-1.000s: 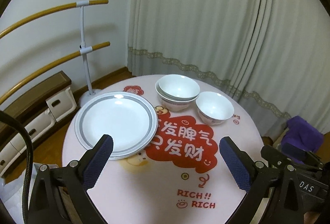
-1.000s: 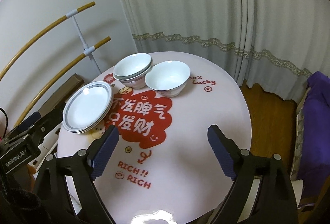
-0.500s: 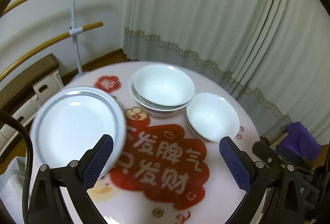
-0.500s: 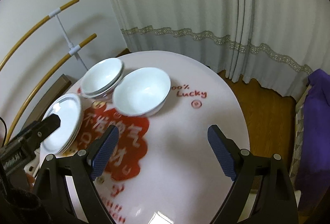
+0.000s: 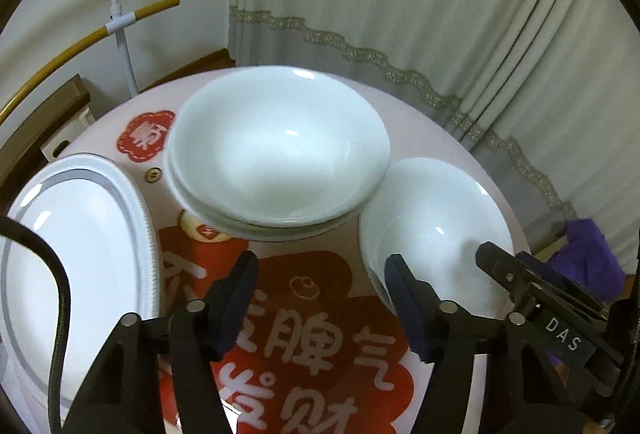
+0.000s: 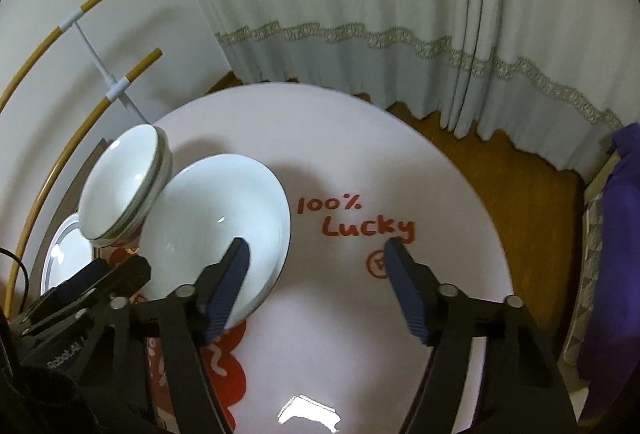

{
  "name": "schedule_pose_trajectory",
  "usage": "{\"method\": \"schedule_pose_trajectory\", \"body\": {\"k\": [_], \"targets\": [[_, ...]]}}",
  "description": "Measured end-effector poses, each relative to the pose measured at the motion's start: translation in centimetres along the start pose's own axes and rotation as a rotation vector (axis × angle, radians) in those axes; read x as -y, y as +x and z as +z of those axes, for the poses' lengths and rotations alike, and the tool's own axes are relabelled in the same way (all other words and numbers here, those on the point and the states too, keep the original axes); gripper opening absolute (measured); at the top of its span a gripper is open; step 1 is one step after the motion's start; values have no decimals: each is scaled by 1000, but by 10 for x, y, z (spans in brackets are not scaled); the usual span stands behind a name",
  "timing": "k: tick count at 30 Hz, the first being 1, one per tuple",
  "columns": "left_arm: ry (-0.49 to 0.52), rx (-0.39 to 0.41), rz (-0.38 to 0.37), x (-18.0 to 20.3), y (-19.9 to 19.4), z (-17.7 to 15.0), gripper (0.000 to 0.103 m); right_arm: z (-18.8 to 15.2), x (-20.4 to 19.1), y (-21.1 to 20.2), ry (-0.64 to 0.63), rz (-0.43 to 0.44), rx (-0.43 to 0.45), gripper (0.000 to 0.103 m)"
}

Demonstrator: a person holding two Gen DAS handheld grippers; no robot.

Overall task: Organize plates and bowls
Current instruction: 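Move both grippers toward the rim of the single white bowl, then close both grippers on the rim of the single white bowl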

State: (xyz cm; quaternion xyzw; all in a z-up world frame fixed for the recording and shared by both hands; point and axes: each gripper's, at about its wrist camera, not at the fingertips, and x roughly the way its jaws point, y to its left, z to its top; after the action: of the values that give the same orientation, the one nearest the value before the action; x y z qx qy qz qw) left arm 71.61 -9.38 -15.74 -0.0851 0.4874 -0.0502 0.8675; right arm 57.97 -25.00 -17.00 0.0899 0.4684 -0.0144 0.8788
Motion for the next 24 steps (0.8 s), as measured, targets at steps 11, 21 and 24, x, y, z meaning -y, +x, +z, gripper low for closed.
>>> {"method": "schedule_pose_trajectory", "body": {"k": [11,21,24], "targets": [[56,-70,-34,19,41,24,34,5,-2,15,1,42,-43,32],[92,-74,-90,7,49,30,13,1,-13,12,-19,76,-53,9],[101,-74,-95,0,42,28,12,-5,-13,8,-20,83,-57,10]]}}
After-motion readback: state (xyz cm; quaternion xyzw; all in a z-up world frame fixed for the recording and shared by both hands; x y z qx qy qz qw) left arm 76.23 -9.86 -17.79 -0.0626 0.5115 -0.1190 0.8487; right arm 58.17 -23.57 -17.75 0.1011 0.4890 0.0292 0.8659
